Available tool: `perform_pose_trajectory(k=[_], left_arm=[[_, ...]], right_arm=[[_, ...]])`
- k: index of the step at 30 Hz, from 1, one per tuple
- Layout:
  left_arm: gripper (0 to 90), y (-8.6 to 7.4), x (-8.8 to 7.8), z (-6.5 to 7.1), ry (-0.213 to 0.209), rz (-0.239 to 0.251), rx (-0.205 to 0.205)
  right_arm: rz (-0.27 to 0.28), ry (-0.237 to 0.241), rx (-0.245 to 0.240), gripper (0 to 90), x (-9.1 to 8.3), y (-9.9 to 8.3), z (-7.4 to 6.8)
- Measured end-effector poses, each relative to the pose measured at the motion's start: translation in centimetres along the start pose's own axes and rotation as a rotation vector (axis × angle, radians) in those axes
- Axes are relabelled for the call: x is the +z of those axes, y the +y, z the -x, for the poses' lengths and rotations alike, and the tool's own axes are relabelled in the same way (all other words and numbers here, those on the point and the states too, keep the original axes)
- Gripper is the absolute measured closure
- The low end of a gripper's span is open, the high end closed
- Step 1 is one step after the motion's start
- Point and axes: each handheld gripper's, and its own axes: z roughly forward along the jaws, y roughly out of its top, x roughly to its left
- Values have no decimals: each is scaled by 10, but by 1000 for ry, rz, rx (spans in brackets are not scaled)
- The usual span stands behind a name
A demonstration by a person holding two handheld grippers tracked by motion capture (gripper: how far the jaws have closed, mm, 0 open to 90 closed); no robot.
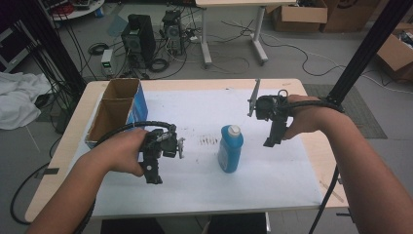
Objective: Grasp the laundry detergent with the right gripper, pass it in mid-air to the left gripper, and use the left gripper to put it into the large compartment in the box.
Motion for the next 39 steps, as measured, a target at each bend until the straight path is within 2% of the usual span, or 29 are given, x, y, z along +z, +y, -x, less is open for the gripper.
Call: perform_pose_trajectory(k=[4,5,6,7,8,10,11,12,16,17,20,23,24,25,26,27,28,29,30,32,33,34,36,38,39], left_arm=[[1,-1,1,1,-3,3,-3],[1,-1,1,1,-2,0,-4],[1,-1,1,2,-1,-3,-2],[1,-1,1,2,-1,-3,-2],[1,-1,0,2,2,0,-3],[1,-1,-1,1,3,0,-4],[1,0,-3,1,6,1,-4],[0,0,-3,1,6,1,-4],[1,0,-3,0,8,2,-1],[1,1,-1,0,4,-2,1],[1,1,0,-1,1,-3,2],[1,1,1,-1,1,2,3],[1,1,1,-1,1,2,3],[1,1,1,-2,0,3,2],[1,0,1,-2,0,-1,2],[1,0,1,-2,-1,1,0],[1,0,1,-2,1,-1,0],[1,-1,1,-2,0,1,0],[1,-1,1,-2,0,1,0],[1,-2,-1,-3,4,1,-1],[1,-2,-1,-3,5,2,2],[1,-3,-1,-3,5,4,-2],[1,-3,0,-3,4,6,-3],[1,-3,1,-3,2,3,-1],[1,-3,3,-3,2,-2,3]], right_arm=[[29,5,19,0,-1,-5,-1],[45,8,19,0,-3,-7,0],[93,14,32,0,-8,-12,-1],[93,14,32,0,-8,-12,-1],[117,13,35,0,-10,-15,-1],[178,18,35,0,-14,-21,-2],[249,33,44,0,-18,-26,-3],[249,33,44,0,-18,-26,-3],[414,58,68,0,-27,-37,-3],[474,47,80,0,-30,-41,-3],[552,17,104,0,-34,-45,-3],[658,-13,133,0,-37,-49,-3],[658,-13,133,0,-37,-49,-3],[719,-44,151,0,-39,-51,-3],[719,-44,151,0,-39,-51,-3],[766,-79,176,0,-42,-52,-3],[766,-79,176,0,-42,-52,-3],[801,-118,207,0,-44,-53,-4],[801,-118,207,0,-44,-53,-4],[833,-165,256,0,-45,-56,-3],[833,-165,256,0,-45,-56,-3],[850,-182,291,0,-44,-58,-3],[854,-195,303,0,-43,-59,-3],[876,-226,347,0,-40,-65,-4],[876,-226,347,0,-40,-65,-4]])
